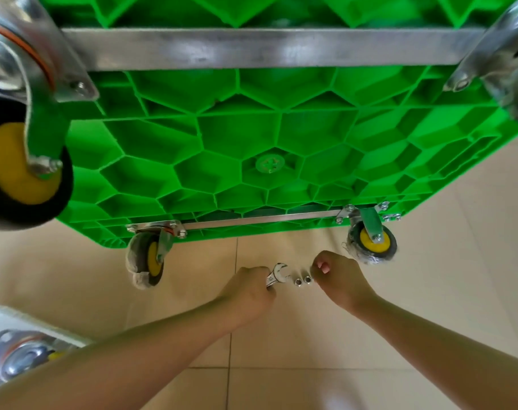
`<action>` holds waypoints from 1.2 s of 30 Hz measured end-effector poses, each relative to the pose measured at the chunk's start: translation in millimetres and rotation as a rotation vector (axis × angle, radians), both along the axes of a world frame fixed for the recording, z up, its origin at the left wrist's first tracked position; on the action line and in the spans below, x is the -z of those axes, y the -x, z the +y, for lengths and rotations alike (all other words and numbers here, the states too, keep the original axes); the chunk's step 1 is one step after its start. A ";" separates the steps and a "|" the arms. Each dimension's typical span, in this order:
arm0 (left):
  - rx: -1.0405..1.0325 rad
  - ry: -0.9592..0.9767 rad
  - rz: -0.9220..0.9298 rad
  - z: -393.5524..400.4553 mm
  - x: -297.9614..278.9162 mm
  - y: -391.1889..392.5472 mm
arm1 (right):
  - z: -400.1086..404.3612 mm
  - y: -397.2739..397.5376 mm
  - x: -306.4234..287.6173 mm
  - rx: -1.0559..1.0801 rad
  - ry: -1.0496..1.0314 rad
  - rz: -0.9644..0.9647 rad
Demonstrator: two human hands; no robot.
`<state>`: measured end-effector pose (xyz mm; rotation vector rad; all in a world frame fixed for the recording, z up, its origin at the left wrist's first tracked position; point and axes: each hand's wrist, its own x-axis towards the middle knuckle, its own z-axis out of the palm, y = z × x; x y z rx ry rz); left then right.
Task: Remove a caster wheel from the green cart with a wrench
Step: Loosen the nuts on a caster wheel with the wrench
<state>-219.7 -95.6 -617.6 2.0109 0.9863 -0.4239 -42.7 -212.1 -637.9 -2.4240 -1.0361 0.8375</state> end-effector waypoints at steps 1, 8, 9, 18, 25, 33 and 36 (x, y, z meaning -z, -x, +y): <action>0.001 -0.006 -0.006 1.0 -8.3 4.4 | 3.2 5.7 -9.0 -0.016 -0.021 -0.004; -0.036 -0.183 -0.045 21.5 -90.3 55.7 | 49.4 53.3 -100.5 -0.144 -0.218 -0.051; -0.021 -0.246 -0.047 25.7 -109.5 63.0 | 59.7 59.8 -119.6 -0.175 -0.256 -0.072; -0.118 -0.407 -0.359 60.3 -273.1 127.0 | 128.2 125.6 -296.8 -0.391 -0.690 -0.209; -0.243 -0.595 -0.455 114.6 -340.6 185.7 | 195.7 160.9 -354.6 -0.575 -0.943 -0.519; -0.134 -0.768 -0.197 175.2 -315.0 230.3 | 211.4 156.3 -317.2 -0.631 -1.044 -0.764; -0.101 -0.793 -0.166 184.1 -306.7 228.6 | 203.8 157.8 -300.7 -0.617 -1.045 -0.915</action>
